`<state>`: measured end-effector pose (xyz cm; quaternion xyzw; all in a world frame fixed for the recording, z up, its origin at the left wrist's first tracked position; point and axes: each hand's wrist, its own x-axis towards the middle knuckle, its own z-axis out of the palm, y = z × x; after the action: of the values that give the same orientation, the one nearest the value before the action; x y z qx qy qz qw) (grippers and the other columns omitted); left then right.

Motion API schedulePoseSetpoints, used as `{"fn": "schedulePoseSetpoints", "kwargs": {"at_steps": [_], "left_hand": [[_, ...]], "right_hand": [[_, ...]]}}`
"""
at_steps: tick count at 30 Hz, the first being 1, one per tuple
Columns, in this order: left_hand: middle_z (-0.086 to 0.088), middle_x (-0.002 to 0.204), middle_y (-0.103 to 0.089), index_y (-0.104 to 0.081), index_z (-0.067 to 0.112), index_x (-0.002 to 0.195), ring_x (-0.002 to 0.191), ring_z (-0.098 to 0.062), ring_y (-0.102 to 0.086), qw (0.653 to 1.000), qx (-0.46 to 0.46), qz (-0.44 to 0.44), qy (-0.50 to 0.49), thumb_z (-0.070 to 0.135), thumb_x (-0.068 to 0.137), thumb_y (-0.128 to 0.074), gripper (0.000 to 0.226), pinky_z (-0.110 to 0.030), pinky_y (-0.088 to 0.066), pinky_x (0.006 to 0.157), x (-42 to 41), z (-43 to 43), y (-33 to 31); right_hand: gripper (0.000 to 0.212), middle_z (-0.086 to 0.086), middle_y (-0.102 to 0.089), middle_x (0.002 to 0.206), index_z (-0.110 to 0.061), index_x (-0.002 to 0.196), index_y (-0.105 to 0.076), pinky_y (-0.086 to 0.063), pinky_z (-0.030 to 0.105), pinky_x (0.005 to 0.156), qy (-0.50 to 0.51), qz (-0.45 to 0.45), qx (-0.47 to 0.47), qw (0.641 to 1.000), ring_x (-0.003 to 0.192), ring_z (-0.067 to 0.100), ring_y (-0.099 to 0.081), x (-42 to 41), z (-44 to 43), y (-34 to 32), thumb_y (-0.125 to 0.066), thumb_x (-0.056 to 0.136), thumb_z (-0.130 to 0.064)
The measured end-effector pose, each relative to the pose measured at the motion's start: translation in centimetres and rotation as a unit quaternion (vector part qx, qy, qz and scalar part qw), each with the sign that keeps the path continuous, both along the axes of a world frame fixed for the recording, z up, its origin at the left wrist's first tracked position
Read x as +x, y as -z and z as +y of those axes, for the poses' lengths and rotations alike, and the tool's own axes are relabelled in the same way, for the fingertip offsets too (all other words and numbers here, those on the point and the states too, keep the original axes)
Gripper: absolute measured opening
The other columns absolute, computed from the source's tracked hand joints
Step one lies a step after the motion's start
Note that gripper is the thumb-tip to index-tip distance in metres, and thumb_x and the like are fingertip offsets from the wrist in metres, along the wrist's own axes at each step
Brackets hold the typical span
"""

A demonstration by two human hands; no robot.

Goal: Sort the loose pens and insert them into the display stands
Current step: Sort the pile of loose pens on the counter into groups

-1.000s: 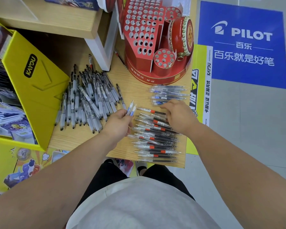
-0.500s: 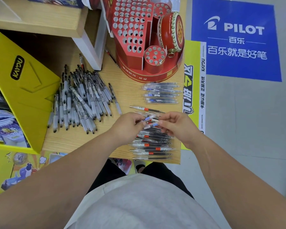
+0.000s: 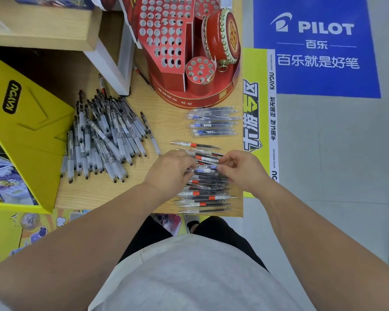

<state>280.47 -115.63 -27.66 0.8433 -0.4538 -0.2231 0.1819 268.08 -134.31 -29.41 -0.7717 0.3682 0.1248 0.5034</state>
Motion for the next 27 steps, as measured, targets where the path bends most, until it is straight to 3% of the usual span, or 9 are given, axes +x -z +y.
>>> {"fn": "schedulePoseSetpoints", "kwargs": {"at_steps": [2,5,11,15,17,23,27], "left_hand": [[-0.002,0.108,-0.067,-0.074,0.013,0.114,0.105,-0.022,-0.060,1.000,0.003,0.001,0.007,0.019,0.094,-0.071,0.021,-0.030,-0.046,0.089,0.1,-0.2,0.1],[-0.003,0.107,-0.068,-0.074,0.014,0.114,0.103,-0.023,-0.061,1.000,-0.009,0.010,0.000,0.019,0.095,-0.069,0.021,-0.032,-0.049,0.089,0.1,-0.2,0.2],[0.002,0.102,-0.063,-0.072,0.012,0.112,0.091,-0.014,-0.059,0.989,-0.092,0.009,-0.118,0.017,0.096,-0.068,0.017,-0.029,-0.050,0.083,1.2,0.0,-1.0],[-0.002,0.106,-0.062,-0.071,0.013,0.114,0.096,-0.019,-0.058,0.989,-0.071,-0.008,-0.131,0.019,0.097,-0.065,0.018,-0.034,-0.051,0.087,3.8,-1.4,-1.4],[-0.004,0.108,-0.062,-0.070,0.012,0.114,0.099,-0.022,-0.059,0.990,-0.053,-0.016,-0.128,0.018,0.097,-0.065,0.018,-0.040,-0.052,0.089,4.9,-2.0,-1.2],[-0.005,0.112,-0.059,-0.070,0.015,0.115,0.105,-0.025,-0.058,0.994,-0.004,-0.025,-0.106,0.020,0.097,-0.065,0.020,-0.043,-0.051,0.090,6.6,-3.8,-0.2],[-0.005,0.108,-0.061,-0.071,0.016,0.117,0.109,-0.028,-0.055,0.996,0.006,-0.047,-0.077,0.024,0.097,-0.066,0.023,-0.041,-0.046,0.092,6.9,-5.7,0.7]], "right_hand": [[0.007,-0.002,-0.069,0.072,-0.020,0.092,-0.071,-0.052,0.024,0.055,-0.017,0.007,-0.005,1.000,0.053,0.012,-0.062,0.1,-0.2,-0.3,-0.076,0.088,-0.023],[0.005,0.004,-0.072,0.073,-0.018,0.090,-0.073,-0.054,0.030,0.059,-0.025,0.009,0.002,1.000,0.051,0.011,-0.062,0.3,-0.4,-0.8,-0.075,0.090,-0.023],[0.008,0.009,-0.068,0.077,-0.010,0.095,-0.073,-0.045,0.017,0.050,0.077,-0.049,0.073,0.993,0.052,0.005,-0.058,1.0,-1.6,-1.8,-0.071,0.093,-0.018],[0.003,0.007,-0.062,0.077,-0.015,0.094,-0.070,-0.052,0.025,0.061,0.076,-0.083,0.011,0.994,0.056,0.009,-0.059,3.8,-3.6,-1.1,-0.071,0.093,-0.018],[0.003,0.005,-0.059,0.074,-0.017,0.095,-0.070,-0.047,0.020,0.056,0.061,-0.092,-0.023,0.994,0.059,0.012,-0.059,5.4,-4.5,-0.5,-0.071,0.093,-0.018],[0.008,-0.009,-0.055,0.071,-0.024,0.100,-0.070,-0.038,0.021,0.057,0.013,-0.063,-0.120,0.991,0.063,0.007,-0.051,6.9,-5.8,1.7,-0.070,0.092,-0.022],[0.011,-0.010,-0.064,0.079,-0.025,0.103,-0.067,-0.048,0.029,0.068,0.003,-0.054,-0.166,0.985,0.073,0.017,-0.059,6.4,-5.7,2.0,-0.069,0.092,-0.026]]}}
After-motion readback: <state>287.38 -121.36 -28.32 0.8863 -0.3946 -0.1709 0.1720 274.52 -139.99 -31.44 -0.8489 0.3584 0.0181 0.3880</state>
